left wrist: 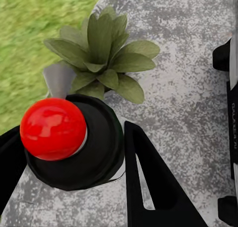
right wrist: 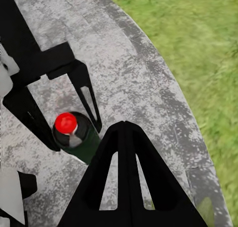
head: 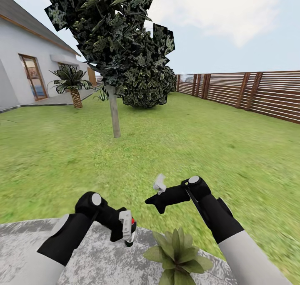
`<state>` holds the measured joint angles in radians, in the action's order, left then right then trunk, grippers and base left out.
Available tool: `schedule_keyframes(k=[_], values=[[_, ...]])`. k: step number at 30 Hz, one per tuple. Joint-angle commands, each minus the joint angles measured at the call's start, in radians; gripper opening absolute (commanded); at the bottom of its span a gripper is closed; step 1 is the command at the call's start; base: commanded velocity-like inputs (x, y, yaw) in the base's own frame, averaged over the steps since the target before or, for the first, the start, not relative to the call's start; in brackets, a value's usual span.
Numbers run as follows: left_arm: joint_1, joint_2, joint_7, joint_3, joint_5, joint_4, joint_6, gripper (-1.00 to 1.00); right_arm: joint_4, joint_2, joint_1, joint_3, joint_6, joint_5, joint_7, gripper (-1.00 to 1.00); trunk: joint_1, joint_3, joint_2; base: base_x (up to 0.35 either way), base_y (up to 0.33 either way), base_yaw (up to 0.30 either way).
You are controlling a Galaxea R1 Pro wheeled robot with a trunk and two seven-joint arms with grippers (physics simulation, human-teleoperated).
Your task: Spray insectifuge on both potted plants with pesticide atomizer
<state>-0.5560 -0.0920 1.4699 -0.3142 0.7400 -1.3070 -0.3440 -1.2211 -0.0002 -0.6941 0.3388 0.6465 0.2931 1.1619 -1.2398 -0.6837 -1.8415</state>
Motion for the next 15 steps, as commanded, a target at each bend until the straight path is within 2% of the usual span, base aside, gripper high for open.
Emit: schedule_keyframes(k=[1, 3, 6, 8, 15], values=[[-0.001, 0.004, 0.004, -0.002, 0.004, -0.001, -0.01, -1.0, -0.001, 0.004, -0.001, 0.001, 0.007, 0.006, 0.005, -1.0, 0.0, -0.001, -0.001, 0.0, 0.0, 0.0], [-0.001, 0.022, 0.004, -0.002, 0.012, -0.001, -0.011, -1.0, -0.001, 0.019, -0.001, 0.001, 0.007, 0.007, 0.005, -1.0, 0.0, -0.001, -0.001, 0.0, 0.0, 0.0], [-0.003, 0.04, 0.004, -0.001, 0.07, 0.0, -0.012, -1.0, -0.001, 0.024, -0.001, 0.002, 0.007, 0.008, 0.005, -1.0, 0.0, -0.001, -0.001, 0.0, 0.0, 0.0], [-0.006, 0.048, 0.004, -0.001, 0.088, 0.0, -0.012, -1.0, -0.001, 0.024, -0.001, 0.002, 0.007, 0.008, 0.005, -1.0, 0.0, -0.001, -0.001, 0.0, 0.0, 0.0], [-0.015, 0.065, 0.004, 0.0, 0.101, 0.0, -0.012, -1.0, -0.001, 0.025, -0.001, 0.003, 0.007, 0.008, 0.005, -1.0, 0.0, -0.001, -0.001, 0.0, 0.0, 0.0]])
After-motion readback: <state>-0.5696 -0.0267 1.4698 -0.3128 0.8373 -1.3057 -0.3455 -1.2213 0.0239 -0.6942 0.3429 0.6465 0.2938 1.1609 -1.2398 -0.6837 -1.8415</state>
